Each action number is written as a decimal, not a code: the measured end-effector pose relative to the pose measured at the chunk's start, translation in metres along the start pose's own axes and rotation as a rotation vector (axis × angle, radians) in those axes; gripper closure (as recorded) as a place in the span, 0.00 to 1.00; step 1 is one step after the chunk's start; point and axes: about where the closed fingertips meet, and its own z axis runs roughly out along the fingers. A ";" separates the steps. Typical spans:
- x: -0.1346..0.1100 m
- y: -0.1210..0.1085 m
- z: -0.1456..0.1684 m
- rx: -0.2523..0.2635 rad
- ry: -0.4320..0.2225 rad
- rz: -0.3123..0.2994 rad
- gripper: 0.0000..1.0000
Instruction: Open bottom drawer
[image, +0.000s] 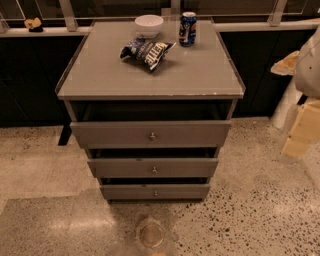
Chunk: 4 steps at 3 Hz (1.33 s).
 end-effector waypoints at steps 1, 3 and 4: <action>0.021 0.043 0.016 -0.028 -0.001 -0.003 0.00; 0.068 0.152 0.059 -0.095 0.027 0.029 0.00; 0.092 0.208 0.094 -0.130 0.037 0.076 0.00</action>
Offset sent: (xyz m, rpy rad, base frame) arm -0.1565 -0.0253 -0.1229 -0.0104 0.1451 -0.0063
